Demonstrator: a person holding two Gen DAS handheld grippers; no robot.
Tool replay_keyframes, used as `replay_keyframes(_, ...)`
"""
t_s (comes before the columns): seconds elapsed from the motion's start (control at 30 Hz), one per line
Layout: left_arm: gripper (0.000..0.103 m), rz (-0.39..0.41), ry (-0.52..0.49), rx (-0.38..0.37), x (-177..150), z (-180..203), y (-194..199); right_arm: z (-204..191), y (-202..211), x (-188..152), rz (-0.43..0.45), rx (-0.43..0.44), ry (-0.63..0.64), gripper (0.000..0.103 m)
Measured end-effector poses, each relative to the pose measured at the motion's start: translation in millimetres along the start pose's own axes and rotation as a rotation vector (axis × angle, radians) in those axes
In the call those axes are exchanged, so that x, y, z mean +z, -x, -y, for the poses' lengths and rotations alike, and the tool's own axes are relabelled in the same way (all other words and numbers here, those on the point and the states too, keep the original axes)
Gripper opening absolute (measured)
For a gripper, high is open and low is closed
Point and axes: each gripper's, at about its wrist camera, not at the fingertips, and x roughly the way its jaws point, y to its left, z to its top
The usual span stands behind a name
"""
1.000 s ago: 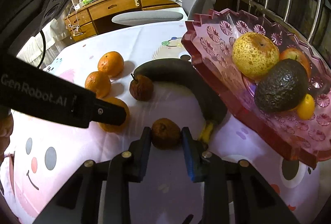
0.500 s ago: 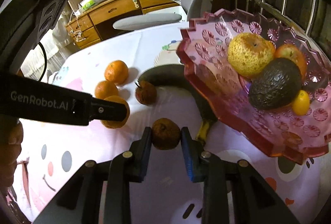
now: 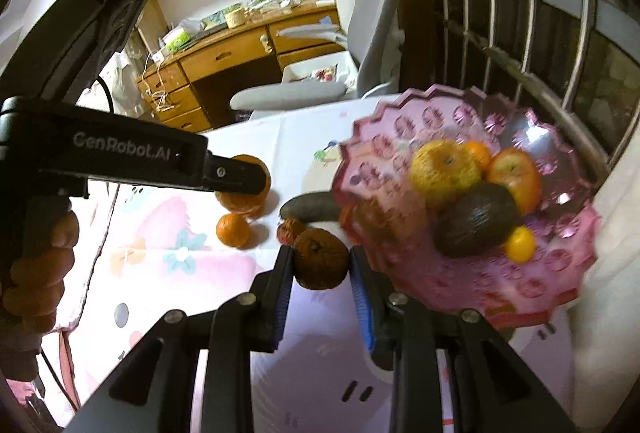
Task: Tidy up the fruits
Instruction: 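Carry the mandarin and brown fruit over the pink bowl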
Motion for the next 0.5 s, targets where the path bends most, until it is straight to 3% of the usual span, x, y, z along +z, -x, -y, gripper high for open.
replay_keyframes(0.23, 0.038, 0.026, -0.042, -0.051, 13, 27, 1, 25, 25, 13, 0.038, -0.069, -0.03, 0.028)
replay_keyframes(0.5, 0.038, 0.01, -0.078, -0.094, 20, 55, -12, 63, 33, 14, 0.01, -0.141, -0.106, 0.029)
